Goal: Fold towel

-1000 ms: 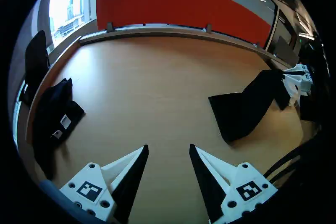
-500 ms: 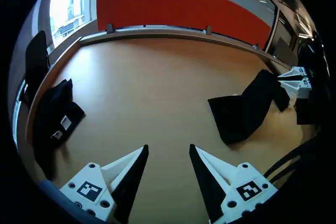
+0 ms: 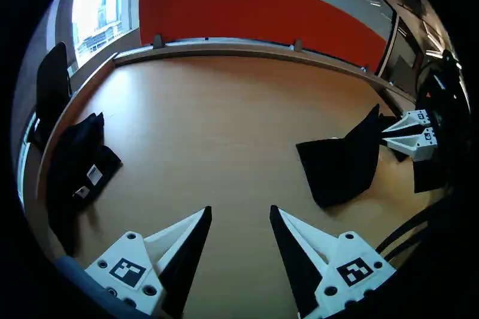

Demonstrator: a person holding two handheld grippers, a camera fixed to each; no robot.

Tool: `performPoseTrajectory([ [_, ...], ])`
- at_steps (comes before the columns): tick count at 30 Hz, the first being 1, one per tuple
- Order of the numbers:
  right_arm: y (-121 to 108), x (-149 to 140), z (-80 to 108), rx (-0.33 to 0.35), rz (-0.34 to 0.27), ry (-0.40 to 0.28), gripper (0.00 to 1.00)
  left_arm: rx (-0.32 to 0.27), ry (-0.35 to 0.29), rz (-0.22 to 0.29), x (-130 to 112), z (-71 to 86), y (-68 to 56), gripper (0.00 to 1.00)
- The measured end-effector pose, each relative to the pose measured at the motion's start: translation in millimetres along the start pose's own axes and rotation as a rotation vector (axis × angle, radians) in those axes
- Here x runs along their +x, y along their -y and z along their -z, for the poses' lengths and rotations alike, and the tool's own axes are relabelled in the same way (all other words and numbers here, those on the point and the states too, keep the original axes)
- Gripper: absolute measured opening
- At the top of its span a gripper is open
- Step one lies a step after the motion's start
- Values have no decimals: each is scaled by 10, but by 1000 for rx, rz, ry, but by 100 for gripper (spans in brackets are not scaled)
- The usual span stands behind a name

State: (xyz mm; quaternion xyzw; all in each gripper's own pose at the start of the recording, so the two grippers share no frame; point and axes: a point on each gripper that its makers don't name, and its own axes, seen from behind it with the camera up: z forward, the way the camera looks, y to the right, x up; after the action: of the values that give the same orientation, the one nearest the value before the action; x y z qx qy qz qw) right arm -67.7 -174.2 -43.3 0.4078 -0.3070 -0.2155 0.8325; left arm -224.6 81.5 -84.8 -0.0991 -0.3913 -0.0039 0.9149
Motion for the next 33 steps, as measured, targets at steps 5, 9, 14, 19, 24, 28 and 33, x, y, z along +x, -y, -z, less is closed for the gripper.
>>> performPoseTrajectory([
  [5,124,-2,-103,33,7,8,5,6,-3,9,-4,24,34,71],
  [9,243,-14,-190,63,19,21,5,14,-5,16,-14,42,70,71],
  [14,438,-30,-360,107,36,40,5,27,-7,31,-38,75,133,71],
  [19,604,-112,-591,149,34,71,5,42,-8,46,-74,117,211,71],
  [24,656,-186,-744,164,15,93,5,54,-8,60,-112,152,266,71],
  [28,648,-179,-771,165,3,92,5,58,-8,67,-136,164,283,71],
  [33,639,-172,-761,165,7,93,5,58,-8,67,-141,159,281,71],
])
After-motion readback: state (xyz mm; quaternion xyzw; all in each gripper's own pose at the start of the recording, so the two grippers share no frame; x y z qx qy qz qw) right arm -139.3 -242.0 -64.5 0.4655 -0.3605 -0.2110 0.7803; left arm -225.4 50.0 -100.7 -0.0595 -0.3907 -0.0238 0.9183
